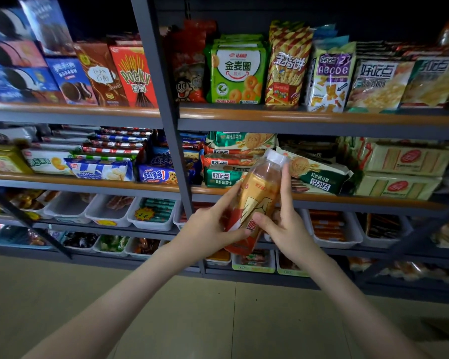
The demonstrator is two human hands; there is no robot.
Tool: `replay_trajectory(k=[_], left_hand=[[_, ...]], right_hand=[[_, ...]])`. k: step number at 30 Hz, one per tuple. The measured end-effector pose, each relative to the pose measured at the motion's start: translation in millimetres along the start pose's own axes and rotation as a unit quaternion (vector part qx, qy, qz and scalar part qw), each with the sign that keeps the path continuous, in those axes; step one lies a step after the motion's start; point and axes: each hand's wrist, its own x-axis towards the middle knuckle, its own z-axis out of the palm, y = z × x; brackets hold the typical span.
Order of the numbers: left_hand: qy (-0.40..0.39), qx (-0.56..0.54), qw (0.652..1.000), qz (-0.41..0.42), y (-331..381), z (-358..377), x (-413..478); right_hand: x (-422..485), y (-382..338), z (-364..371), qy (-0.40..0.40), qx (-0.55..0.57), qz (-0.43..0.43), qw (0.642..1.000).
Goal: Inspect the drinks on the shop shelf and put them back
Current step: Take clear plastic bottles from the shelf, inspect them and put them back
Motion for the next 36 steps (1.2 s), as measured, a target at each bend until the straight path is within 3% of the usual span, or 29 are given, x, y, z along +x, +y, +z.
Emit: replay_trajectory(k=[2, 7, 13, 15, 19, 23, 27, 31, 33, 36], left_hand=[[0.062, 0.07, 0.995, 0.035, 5, 5, 1], [0.156, 0.126, 0.973, 0.113, 12, 16, 15], [0.144, 0.082, 0.97, 0.176, 31, -28, 34], [0.182, 0.113, 0.959, 0.184, 35, -58, 45], [0.336, 0.195, 0.899, 0.204, 43, -138, 79], [0.443, 0.273, 0.818, 0.245, 50, -223, 117], [0.495, 0.316, 0.758, 0.283, 52, -288, 154], [0.521, 0.356, 0.708, 0.317, 45, -335, 197], [0.537, 0.355, 0.688, 0.334, 44, -352, 218], [0.548, 0.388, 0.651, 0.353, 49, -365, 243]], right_hand=[[2, -2, -3, 0.01, -0.031, -0.003, 0.999], [9, -6, -12, 0.097, -0.058, -0.039, 0.993], [41, -25, -40, 0.106, -0.022, -0.12, 0.987], [62, -41, -47, 0.115, -0.014, -0.151, 0.982], [115, -90, -56, 0.186, -0.042, -0.249, 0.95], [180, -145, -63, 0.244, -0.045, -0.323, 0.913], [247, -204, -61, 0.303, -0.073, -0.396, 0.864], [314, -236, -63, 0.353, -0.197, -0.404, 0.821], [339, -246, -65, 0.338, -0.236, -0.393, 0.822], [373, -252, -74, 0.292, -0.276, -0.315, 0.86]])
